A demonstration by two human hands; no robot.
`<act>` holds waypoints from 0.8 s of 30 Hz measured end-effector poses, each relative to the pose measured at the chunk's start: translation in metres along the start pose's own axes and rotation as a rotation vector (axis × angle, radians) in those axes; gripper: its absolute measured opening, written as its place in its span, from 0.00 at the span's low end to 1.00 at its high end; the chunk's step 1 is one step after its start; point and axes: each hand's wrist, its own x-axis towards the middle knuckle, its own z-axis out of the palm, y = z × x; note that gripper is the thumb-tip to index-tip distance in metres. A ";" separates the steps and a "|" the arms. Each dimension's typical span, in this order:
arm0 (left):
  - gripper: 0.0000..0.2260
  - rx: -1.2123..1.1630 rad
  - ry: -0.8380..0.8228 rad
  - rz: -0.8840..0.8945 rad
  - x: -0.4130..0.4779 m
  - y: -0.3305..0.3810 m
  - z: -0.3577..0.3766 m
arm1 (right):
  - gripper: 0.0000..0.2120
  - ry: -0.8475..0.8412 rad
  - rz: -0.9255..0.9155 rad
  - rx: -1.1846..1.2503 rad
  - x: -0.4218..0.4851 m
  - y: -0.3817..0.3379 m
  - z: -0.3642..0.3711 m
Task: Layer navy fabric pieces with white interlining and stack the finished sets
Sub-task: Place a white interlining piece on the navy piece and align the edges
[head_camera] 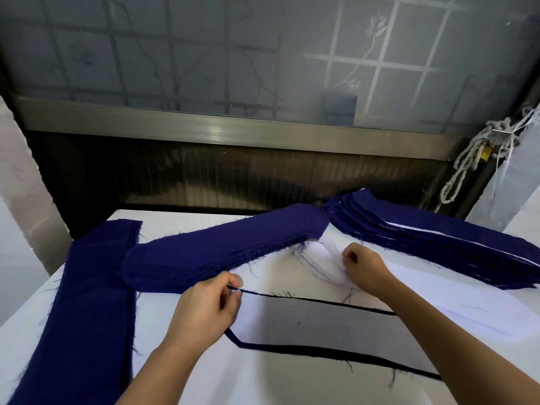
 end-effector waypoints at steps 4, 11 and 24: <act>0.07 -0.033 0.008 0.000 0.000 0.002 -0.002 | 0.08 -0.001 0.025 0.107 -0.007 -0.001 -0.012; 0.29 -0.295 -0.049 -0.007 0.000 0.003 0.002 | 0.07 -0.028 -0.290 -0.001 -0.055 -0.055 -0.017; 0.14 -0.408 -0.212 -0.076 0.000 0.005 0.003 | 0.16 0.006 -0.615 -0.066 -0.111 -0.101 0.055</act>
